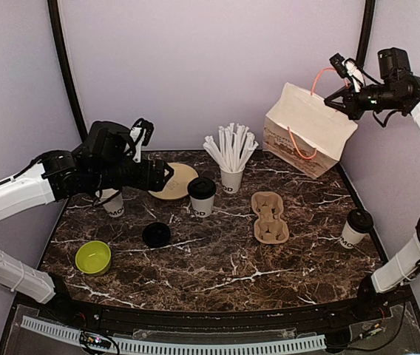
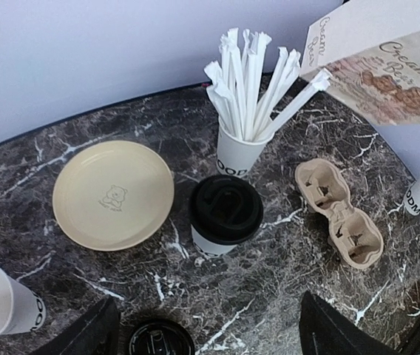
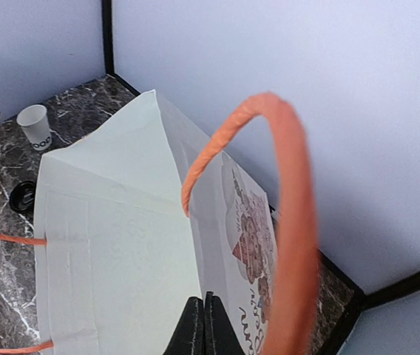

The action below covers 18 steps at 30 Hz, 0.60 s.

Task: Pack the takeout coffee

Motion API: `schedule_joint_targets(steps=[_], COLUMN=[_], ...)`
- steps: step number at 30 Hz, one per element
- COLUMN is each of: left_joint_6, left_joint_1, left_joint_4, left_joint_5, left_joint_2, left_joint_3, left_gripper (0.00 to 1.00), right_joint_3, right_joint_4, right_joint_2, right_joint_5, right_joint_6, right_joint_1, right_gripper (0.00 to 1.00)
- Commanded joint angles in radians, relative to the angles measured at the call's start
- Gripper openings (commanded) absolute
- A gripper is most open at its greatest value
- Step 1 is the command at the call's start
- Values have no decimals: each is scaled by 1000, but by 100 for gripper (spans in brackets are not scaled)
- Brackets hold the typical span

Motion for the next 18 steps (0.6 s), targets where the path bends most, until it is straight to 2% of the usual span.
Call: schedule_joint_targets(steps=[1,8,15,18], left_joint_6=[78,126,137,134], left_joint_1=[6,14,18,18], left_joint_4=[-70,-113,-152,-155], left_joint_5=[-119,-222,-238,-244], left_joint_2=[-83,-113,-97,-101], left_joint_3=[65,99,164,171], left_gripper=[87,89,89,89], right_joint_3=[-20,-104,-155,-165], right_joint_4=[-39,-95,-119,-100], right_joint_2=[-71,-164,-183,-173], right_joint_5=[-72,-178,-242,-287], right_joint_6=[7,-72,-112,-80], right_joint_1=[99,224,365,430], right_gripper=[0,0,0,0])
